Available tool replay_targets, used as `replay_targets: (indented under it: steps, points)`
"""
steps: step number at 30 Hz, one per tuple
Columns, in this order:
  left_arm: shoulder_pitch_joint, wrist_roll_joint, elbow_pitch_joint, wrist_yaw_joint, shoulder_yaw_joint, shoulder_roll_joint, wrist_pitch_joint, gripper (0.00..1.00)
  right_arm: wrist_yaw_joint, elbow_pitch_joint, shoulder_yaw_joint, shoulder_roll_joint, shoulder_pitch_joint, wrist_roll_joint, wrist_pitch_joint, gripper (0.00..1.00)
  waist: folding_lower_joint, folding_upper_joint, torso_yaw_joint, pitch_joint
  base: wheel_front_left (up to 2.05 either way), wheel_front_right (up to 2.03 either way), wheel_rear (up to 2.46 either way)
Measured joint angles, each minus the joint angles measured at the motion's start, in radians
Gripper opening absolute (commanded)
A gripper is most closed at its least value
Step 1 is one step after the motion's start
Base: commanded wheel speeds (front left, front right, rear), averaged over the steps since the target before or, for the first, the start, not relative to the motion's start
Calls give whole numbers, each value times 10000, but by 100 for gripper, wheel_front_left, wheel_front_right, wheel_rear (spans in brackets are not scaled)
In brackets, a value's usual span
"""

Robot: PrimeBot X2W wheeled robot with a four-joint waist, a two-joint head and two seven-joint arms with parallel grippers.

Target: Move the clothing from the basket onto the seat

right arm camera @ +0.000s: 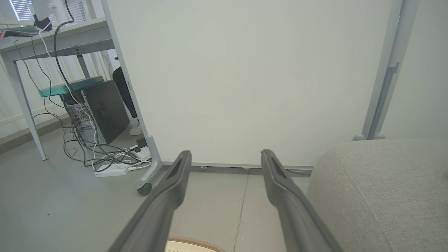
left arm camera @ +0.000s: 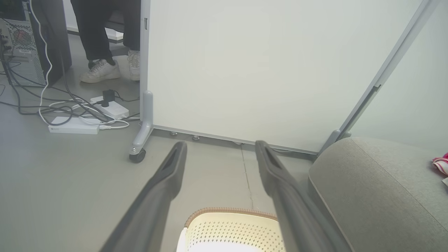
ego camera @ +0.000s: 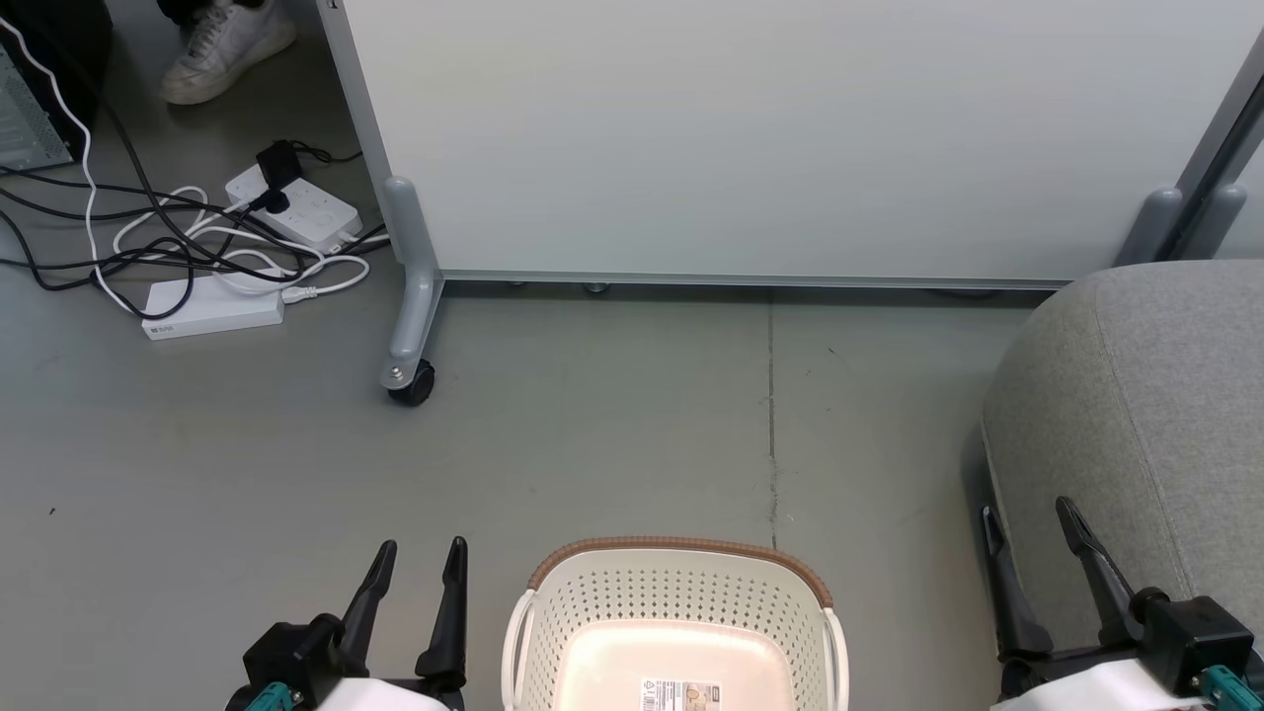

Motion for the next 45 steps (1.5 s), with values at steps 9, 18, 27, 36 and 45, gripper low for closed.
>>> replay_targets:
  steps: [9, 18, 27, 36, 45]
  points:
    - [58, -140, 192, 10, 0, -12, 2, 0, 0, 113, 73, 44, 71, -19, 10, 0, 0, 0, 50, 5, 0, 0, 0]
    - [311, -938, 589, -6, 115, -38, 326, 0, 0, 554, 23, 148, 275, 941, 270, 0, 0, 0, -1, 8, 0, 0, 0]
    - [-92, -2334, 685, -113, 428, -38, 807, 0, 0, 581, -230, 142, 107, 2606, 648, 0, 0, 0, -81, 11, 0, 0, 0]
    - [-479, -3580, 790, -244, 706, -38, 1246, 0, 0, 614, -458, 136, -78, 4086, 957, 0, 0, 0, -160, 14, 0, 0, 0]
    - [-830, -4707, 907, -349, 966, -35, 1668, 0, -2, 648, -617, 130, -261, 5421, 1264, 0, 0, 0, -238, 16, 0, 0, 0]
